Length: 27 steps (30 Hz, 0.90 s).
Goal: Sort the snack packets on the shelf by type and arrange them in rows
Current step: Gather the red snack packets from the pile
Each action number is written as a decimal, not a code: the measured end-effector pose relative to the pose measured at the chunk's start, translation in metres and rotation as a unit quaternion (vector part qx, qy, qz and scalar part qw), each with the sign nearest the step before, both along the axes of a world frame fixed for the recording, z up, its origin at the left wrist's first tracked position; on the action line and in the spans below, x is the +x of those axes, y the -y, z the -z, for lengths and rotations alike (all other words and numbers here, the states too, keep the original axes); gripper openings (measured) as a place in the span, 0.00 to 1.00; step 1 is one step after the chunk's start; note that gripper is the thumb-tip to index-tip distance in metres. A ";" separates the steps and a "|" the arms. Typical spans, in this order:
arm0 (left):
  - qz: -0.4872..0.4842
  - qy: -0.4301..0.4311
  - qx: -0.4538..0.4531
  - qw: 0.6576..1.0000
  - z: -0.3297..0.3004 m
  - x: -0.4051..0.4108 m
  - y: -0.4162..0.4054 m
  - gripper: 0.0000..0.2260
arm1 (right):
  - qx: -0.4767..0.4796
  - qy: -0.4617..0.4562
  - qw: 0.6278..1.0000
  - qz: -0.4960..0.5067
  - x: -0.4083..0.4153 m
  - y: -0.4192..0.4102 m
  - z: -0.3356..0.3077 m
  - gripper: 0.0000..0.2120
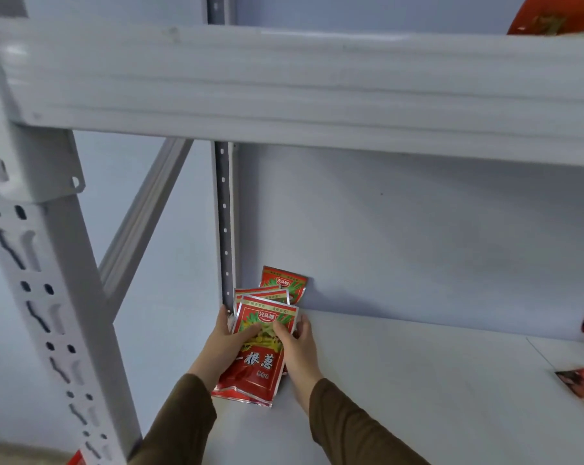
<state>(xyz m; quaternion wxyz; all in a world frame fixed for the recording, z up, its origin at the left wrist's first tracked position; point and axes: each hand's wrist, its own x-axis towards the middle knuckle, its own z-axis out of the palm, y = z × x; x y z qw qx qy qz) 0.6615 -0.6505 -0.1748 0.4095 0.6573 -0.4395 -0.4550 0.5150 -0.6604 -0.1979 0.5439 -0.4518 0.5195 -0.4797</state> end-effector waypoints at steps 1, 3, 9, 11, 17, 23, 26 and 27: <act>-0.003 -0.004 0.004 1.000 0.002 0.000 0.001 0.45 | 0.002 -0.003 1.000 -0.008 0.000 0.000 0.001 0.26; -0.003 -0.017 -0.001 1.000 0.007 -0.003 0.004 0.43 | 0.010 -0.017 0.999 -0.031 0.003 0.000 0.003 0.25; -0.028 -0.016 -0.043 0.999 0.009 0.000 0.009 0.45 | -0.005 -0.003 0.999 -0.032 -0.001 0.002 0.002 0.26; -0.035 -0.013 -0.071 0.997 0.007 0.001 0.008 0.46 | -0.013 0.000 1.000 -0.026 -0.005 0.002 0.002 0.28; -0.015 0.021 -0.123 0.992 0.004 0.001 0.007 0.47 | -0.029 -0.010 0.999 -0.033 -0.014 0.000 0.001 0.39; 0.000 0.040 -0.110 0.993 0.004 -0.005 -0.003 0.42 | -0.024 -0.042 0.997 -0.053 -0.023 -0.009 0.000 0.42; -0.007 0.076 -0.112 0.991 -0.002 -0.011 -0.012 0.42 | -0.015 -0.054 0.997 -0.055 -0.032 -0.015 -0.003 0.39; -0.018 0.119 -0.121 0.985 -0.005 -0.013 -0.014 0.42 | -0.017 -0.061 0.997 -0.050 -0.035 -0.017 -0.005 0.39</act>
